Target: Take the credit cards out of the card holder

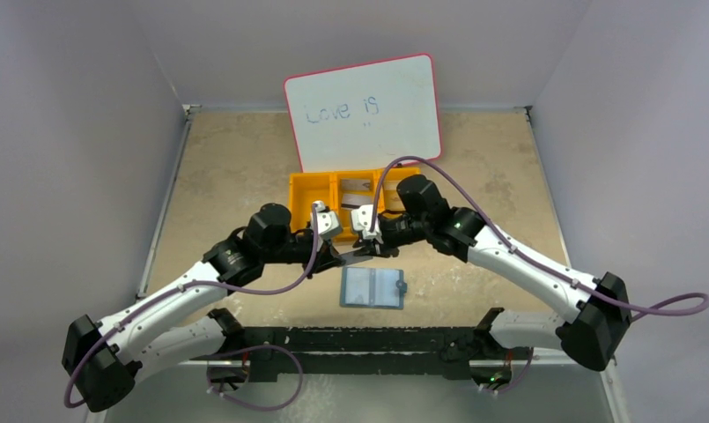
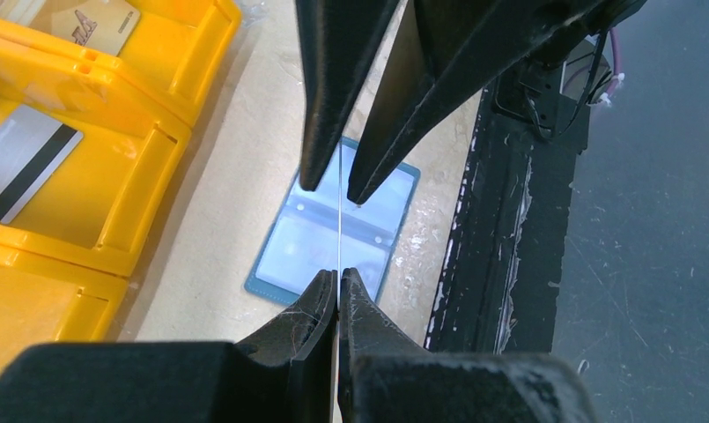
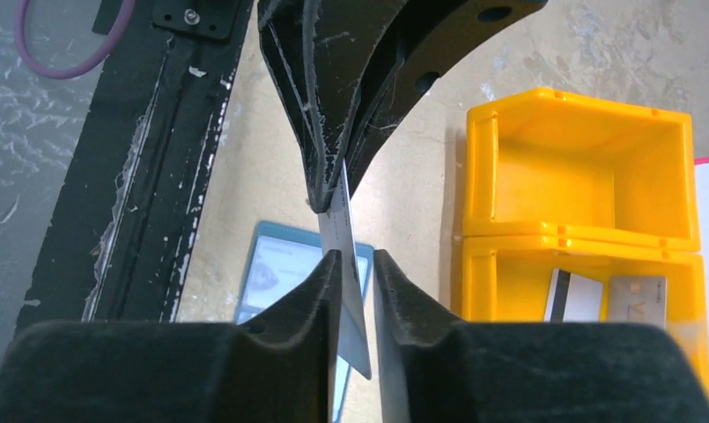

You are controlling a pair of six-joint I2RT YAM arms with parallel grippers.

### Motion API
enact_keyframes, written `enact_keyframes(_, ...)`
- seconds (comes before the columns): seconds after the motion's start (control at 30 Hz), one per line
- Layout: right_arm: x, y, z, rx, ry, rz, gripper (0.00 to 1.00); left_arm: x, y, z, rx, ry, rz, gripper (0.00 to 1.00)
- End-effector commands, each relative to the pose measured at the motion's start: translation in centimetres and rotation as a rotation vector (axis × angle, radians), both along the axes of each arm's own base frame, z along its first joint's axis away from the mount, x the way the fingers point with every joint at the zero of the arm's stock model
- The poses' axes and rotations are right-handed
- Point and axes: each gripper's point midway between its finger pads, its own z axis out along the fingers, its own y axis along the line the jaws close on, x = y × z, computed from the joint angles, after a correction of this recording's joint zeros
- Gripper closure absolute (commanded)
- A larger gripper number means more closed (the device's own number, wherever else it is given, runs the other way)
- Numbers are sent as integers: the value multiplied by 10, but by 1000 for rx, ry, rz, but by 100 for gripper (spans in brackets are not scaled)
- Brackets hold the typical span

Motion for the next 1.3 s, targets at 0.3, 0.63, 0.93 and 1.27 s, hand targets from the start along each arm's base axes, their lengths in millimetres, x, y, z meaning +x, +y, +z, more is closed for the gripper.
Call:
enact_keyframes(0.3, 5, 6, 15, 13, -8, 0, 77, -2, -6, 28, -47, -80, -64, 100)
enact_keyframes(0.63, 1, 7, 19, 35, 7, 13, 85, 1, -5, 24, -23, -77, -60, 100)
enact_keyframes(0.93, -4, 8, 17, 52, 32, 25, 100, 5, -3, 24, -14, -81, -29, 88)
enact_keyframes(1.27, 51, 2, -7, 25, -41, -270, 100, 52, 46, 48, -32, -168, 432, 27)
